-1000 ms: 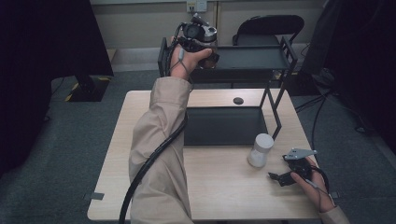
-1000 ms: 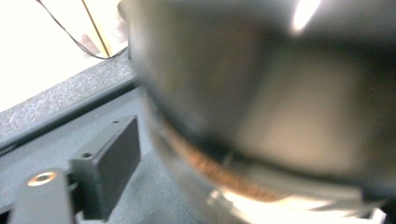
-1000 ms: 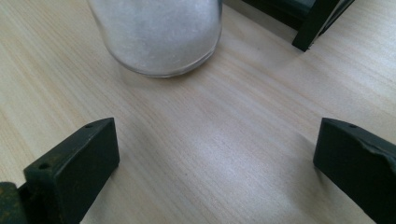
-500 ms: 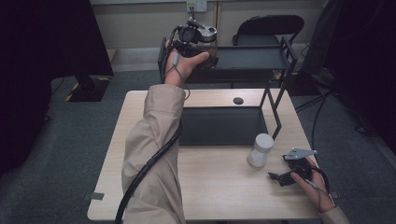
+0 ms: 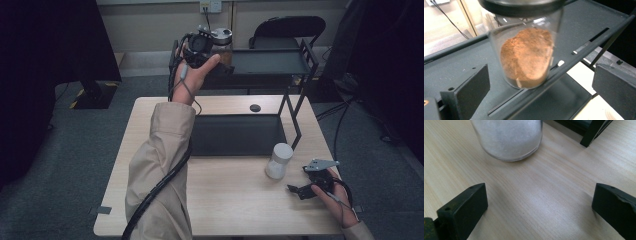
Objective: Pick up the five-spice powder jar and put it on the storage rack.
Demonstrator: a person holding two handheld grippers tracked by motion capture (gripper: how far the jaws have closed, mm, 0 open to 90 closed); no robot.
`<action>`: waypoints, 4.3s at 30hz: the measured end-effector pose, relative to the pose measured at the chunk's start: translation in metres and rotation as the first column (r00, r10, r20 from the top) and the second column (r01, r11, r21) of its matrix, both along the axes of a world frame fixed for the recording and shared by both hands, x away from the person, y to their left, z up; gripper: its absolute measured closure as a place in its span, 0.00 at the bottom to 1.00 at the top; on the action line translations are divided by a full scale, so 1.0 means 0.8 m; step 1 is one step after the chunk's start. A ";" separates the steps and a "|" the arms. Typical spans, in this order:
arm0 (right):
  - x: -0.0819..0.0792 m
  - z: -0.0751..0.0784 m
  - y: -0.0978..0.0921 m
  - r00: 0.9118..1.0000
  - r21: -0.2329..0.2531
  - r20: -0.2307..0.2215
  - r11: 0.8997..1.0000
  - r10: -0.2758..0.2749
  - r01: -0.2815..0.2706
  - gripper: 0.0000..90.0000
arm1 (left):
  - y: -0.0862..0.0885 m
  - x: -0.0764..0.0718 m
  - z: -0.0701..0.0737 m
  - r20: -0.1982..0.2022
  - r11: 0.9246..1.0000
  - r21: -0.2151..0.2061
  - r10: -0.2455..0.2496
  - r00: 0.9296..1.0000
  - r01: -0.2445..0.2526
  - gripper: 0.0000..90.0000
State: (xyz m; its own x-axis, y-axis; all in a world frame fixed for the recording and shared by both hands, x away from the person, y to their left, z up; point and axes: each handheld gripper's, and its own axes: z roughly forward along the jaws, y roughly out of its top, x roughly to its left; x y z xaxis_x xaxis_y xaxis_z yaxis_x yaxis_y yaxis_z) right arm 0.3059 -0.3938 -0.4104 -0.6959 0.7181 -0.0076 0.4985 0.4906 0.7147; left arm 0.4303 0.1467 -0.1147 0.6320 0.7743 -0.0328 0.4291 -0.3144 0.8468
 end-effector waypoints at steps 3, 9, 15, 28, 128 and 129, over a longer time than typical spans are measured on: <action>0.000 0.000 0.000 1.000 0.000 0.000 1.000 -0.001 0.001 0.00 | 0.001 -0.004 -0.005 0.000 1.000 -0.010 -0.013 1.000 0.013 0.01; 0.000 0.000 0.000 1.000 0.000 0.000 1.000 -0.001 0.001 0.00 | 0.002 -0.015 -0.017 0.012 0.999 -0.024 -0.031 0.999 0.031 0.02; -0.001 0.000 0.000 1.000 0.000 0.001 1.000 -0.004 0.004 0.00 | 0.005 -0.026 -0.028 0.017 0.999 -0.030 -0.041 0.999 0.041 0.02; -0.001 0.000 0.001 1.000 0.000 0.001 1.000 -0.005 0.005 0.00 | 0.011 -0.032 -0.063 0.028 0.993 -0.062 -0.095 0.995 0.097 0.01; -0.002 0.000 0.001 1.000 -0.001 0.001 1.000 -0.009 0.009 0.00 | 0.028 -0.091 -0.323 -0.129 0.998 -0.018 -0.057 0.990 0.055 0.02; -0.002 0.000 0.001 1.000 -0.001 0.001 1.000 -0.009 0.009 0.00 | 0.028 -0.093 -0.324 -0.130 0.998 -0.011 -0.057 0.990 0.056 0.02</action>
State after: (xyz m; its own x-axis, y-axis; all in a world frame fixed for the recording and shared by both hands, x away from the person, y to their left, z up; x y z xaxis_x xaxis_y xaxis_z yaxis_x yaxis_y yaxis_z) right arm 0.3042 -0.3927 -0.4106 -0.6891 0.7246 -0.0089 0.5021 0.4864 0.7151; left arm 0.3557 0.1689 -0.3738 0.6648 0.7368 -0.1230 0.5178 -0.3358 0.7869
